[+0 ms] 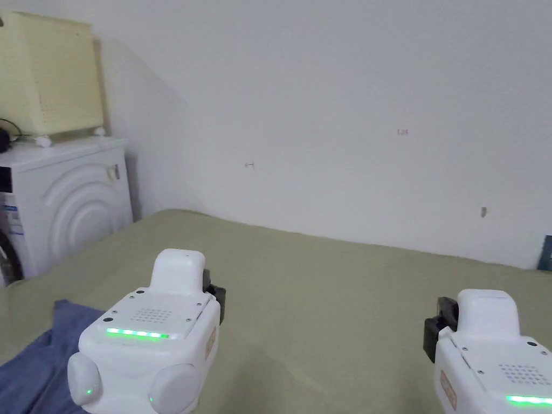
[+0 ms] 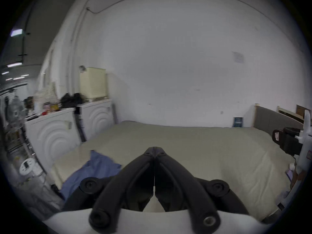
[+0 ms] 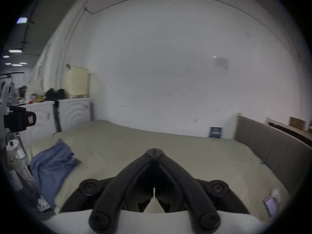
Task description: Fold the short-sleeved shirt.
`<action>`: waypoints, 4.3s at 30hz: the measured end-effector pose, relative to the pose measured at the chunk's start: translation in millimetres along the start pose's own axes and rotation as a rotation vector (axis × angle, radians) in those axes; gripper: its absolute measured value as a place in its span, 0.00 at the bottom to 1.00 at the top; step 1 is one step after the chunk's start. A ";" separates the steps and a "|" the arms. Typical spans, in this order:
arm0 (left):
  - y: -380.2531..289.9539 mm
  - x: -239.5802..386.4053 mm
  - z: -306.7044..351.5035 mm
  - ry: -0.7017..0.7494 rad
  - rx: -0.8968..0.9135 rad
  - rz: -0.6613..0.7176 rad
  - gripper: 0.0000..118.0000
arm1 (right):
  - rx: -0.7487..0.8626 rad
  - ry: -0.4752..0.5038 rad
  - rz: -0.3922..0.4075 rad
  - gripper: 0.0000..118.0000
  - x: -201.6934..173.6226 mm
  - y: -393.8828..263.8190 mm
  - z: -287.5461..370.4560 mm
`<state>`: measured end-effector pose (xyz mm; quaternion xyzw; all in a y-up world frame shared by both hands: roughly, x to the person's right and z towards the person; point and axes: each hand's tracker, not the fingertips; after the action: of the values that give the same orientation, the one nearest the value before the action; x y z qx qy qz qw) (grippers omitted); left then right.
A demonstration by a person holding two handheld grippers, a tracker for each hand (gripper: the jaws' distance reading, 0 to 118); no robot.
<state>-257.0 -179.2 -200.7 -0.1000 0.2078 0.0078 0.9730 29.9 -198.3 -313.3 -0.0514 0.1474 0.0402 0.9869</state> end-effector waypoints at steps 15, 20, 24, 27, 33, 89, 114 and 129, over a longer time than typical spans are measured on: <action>-20.2 -149.1 63.3 0.392 -0.021 0.041 0.00 | 0.005 0.375 -0.007 0.01 -156.2 -2.9 -20.4; -23.7 -161.3 53.9 0.385 -0.034 0.096 0.00 | -0.012 0.387 -0.009 0.01 -160.4 -7.1 -24.0; -34.6 -171.5 21.0 0.361 -0.096 0.081 0.00 | -0.030 0.395 0.018 0.01 -168.7 -16.3 -31.5; -51.1 -184.0 -23.8 0.328 -0.179 0.095 0.00 | -0.061 0.408 0.027 0.01 -175.7 -29.7 -42.2; -100.9 -214.9 -146.4 0.200 -0.411 0.159 0.00 | -0.138 0.428 0.046 0.01 -186.3 -63.1 -63.0; -55.2 362.2 -166.7 -0.830 -0.577 -0.232 0.03 | -0.334 -0.291 -0.086 0.01 155.8 -117.0 96.6; -50.5 149.2 -2.4 -0.364 -0.089 -0.006 0.00 | -0.242 -0.237 -0.114 0.01 141.2 -98.2 82.1; -49.8 54.0 19.5 -0.204 -0.104 -0.016 0.00 | -0.191 -0.151 -0.070 0.01 96.1 -78.1 81.5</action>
<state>-196.9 -225.6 -195.7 -0.1508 0.1063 0.0211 0.9826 152.3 -260.3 -257.2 -0.1470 0.0661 0.0235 0.9866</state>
